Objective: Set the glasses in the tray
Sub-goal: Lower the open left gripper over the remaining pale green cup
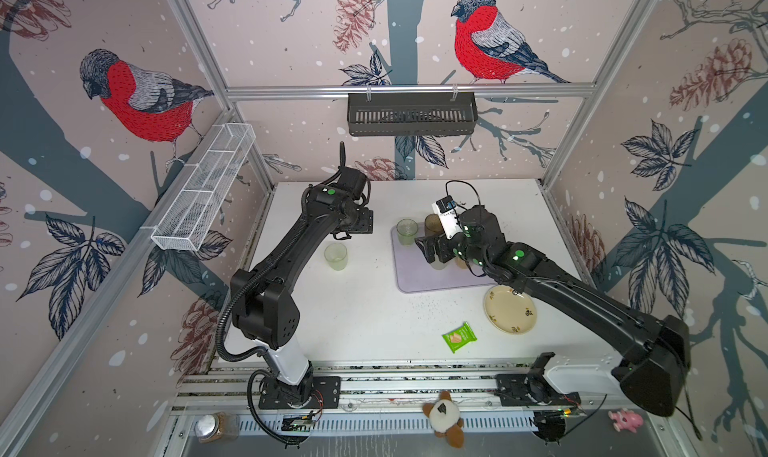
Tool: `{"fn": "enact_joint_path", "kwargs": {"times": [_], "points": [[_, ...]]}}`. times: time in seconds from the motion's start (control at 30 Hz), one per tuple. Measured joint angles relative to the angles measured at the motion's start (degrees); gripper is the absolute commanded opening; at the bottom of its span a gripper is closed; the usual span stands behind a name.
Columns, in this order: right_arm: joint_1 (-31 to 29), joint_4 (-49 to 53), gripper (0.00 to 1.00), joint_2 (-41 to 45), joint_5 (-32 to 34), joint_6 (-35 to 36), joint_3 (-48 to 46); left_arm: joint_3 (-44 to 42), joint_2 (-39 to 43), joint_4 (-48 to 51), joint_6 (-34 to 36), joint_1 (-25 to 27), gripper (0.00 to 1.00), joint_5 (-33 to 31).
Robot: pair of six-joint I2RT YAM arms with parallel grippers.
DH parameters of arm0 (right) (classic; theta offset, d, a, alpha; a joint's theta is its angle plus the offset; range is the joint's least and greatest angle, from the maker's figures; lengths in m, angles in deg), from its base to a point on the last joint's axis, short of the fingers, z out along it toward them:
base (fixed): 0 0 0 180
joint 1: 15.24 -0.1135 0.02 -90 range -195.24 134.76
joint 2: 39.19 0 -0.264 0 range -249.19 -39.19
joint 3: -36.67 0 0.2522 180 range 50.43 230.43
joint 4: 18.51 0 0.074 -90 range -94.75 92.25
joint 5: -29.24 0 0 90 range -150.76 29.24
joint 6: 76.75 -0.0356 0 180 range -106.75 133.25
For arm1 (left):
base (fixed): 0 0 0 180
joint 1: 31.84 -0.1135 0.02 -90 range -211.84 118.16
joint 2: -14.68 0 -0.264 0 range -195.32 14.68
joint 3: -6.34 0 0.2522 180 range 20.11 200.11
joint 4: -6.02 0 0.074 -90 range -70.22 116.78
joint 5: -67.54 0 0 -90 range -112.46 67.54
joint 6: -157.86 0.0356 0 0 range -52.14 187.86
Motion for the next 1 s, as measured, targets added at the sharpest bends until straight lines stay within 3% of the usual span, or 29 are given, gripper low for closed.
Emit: {"fn": "enact_joint_path", "kwargs": {"times": [0.5,1.0], "points": [[-0.2,0.2,1.0,0.1,0.0,0.0,0.2,-8.5,-0.5,-6.2,1.3,-3.6,0.47,0.2],[0.1,0.2,1.0,-0.7,0.1,0.2,0.6,-10.8,-3.2,-8.4,2.7,-5.1,0.38,-0.2]]}}
